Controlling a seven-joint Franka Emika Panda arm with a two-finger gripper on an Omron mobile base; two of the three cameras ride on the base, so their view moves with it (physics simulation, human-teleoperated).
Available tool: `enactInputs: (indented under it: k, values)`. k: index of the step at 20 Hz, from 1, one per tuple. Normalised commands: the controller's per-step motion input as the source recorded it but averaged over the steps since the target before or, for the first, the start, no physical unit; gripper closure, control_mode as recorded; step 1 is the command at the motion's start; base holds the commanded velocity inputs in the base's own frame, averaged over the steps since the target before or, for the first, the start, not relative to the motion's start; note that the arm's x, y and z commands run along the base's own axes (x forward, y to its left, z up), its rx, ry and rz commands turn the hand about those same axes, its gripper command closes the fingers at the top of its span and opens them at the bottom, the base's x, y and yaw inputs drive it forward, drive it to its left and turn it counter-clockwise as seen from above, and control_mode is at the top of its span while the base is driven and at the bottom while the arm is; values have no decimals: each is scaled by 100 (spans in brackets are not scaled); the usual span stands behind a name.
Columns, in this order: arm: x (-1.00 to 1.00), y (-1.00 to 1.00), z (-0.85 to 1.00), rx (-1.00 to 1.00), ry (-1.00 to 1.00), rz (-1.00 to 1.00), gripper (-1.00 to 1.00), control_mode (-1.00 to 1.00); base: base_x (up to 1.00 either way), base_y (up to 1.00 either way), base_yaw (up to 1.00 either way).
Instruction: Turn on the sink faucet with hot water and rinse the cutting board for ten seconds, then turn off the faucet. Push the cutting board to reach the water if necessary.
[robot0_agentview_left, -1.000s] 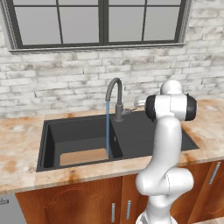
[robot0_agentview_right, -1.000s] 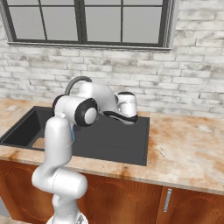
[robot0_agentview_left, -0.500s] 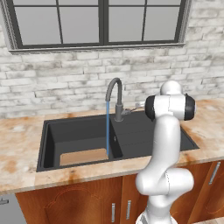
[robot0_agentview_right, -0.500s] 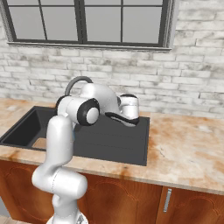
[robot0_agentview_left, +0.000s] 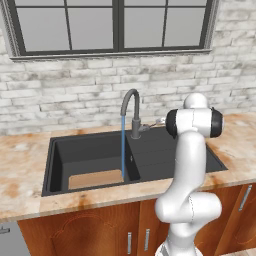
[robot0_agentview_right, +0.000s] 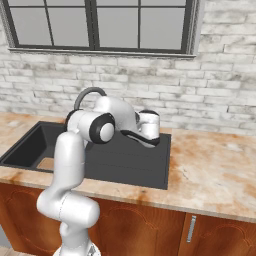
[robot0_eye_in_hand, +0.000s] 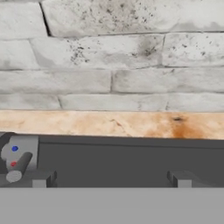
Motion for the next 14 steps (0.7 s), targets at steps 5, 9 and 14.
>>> enactInputs:
  k: [5,9,14]
  values:
    - [1,0,-3,0,0,0,-100,-100,0,0,0]
    - [6,0,0,0,0,0,-100,-100,0,0,0]
    - [18,0,0,0,0,0,-100,-100,0,0,0]
